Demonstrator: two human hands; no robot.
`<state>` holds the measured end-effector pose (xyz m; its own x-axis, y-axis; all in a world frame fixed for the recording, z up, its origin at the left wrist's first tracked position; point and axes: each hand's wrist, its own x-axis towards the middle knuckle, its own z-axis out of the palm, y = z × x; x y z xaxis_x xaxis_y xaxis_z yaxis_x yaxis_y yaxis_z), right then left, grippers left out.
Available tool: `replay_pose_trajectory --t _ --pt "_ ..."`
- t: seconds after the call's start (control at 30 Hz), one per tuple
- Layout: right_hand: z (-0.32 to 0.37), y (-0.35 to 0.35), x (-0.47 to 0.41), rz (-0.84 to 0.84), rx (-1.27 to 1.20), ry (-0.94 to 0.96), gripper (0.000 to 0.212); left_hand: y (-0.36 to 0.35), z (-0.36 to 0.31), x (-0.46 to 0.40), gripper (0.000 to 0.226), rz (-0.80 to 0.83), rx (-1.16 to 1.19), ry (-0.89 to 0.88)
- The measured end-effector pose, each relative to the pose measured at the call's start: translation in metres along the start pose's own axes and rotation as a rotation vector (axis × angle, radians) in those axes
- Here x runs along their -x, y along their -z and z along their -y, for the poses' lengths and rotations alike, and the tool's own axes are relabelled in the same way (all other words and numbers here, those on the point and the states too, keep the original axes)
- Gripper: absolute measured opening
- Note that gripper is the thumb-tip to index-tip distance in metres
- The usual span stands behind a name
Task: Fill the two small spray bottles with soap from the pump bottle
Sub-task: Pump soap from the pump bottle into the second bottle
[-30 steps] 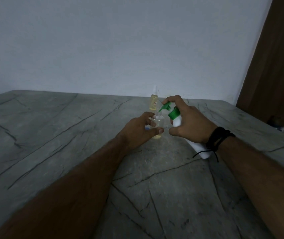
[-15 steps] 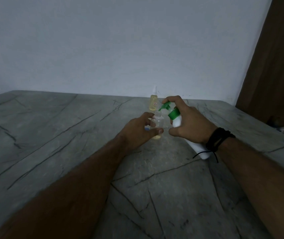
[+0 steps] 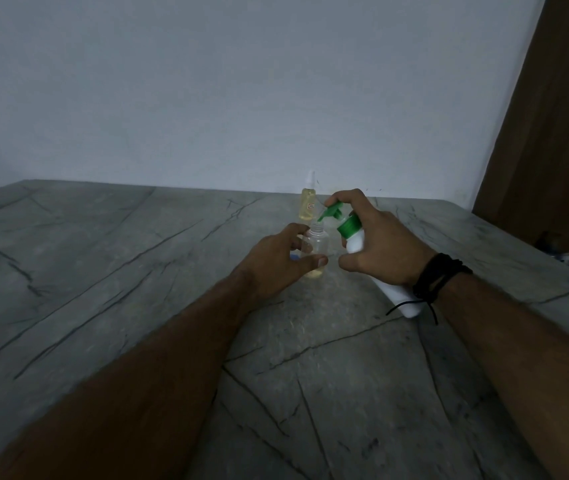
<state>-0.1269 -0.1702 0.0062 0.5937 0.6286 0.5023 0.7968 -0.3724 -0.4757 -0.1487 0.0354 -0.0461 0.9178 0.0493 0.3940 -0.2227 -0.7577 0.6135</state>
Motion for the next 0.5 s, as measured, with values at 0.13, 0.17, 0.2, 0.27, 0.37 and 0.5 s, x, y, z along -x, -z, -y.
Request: replay_pose_trajectory --t 0.13,0.17,0.2,0.27,0.37,0.5 --pt "-0.0003 0.0001 -0.0005 -0.002 -0.005 -0.004 0.074 -0.0003 0.0 -0.0012 0.069 0.006 -0.006 -0.003" --pt "-0.0002 0.0001 -0.0005 0.001 -0.003 -0.006 0.076 -0.0001 -0.0002 -0.0012 0.069 0.006 -0.005 0.0" --pt "0.0 -0.0002 -0.0003 0.004 -0.002 -0.008 0.078 0.0001 -0.0004 -0.0011 0.069 0.004 -0.003 0.003" --pt "0.0003 -0.0005 -0.0001 0.006 -0.005 -0.007 0.08 0.0005 -0.0011 -0.0005 0.069 0.0 -0.003 0.004" --pt "0.0004 0.0 -0.0004 0.004 -0.005 -0.001 0.075 0.0007 -0.0009 -0.0004 0.069 0.003 -0.004 0.007" --pt "-0.0003 0.0003 -0.0003 -0.002 0.0 0.002 0.075 0.0003 -0.0008 -0.0011 0.07 0.013 -0.003 0.004"
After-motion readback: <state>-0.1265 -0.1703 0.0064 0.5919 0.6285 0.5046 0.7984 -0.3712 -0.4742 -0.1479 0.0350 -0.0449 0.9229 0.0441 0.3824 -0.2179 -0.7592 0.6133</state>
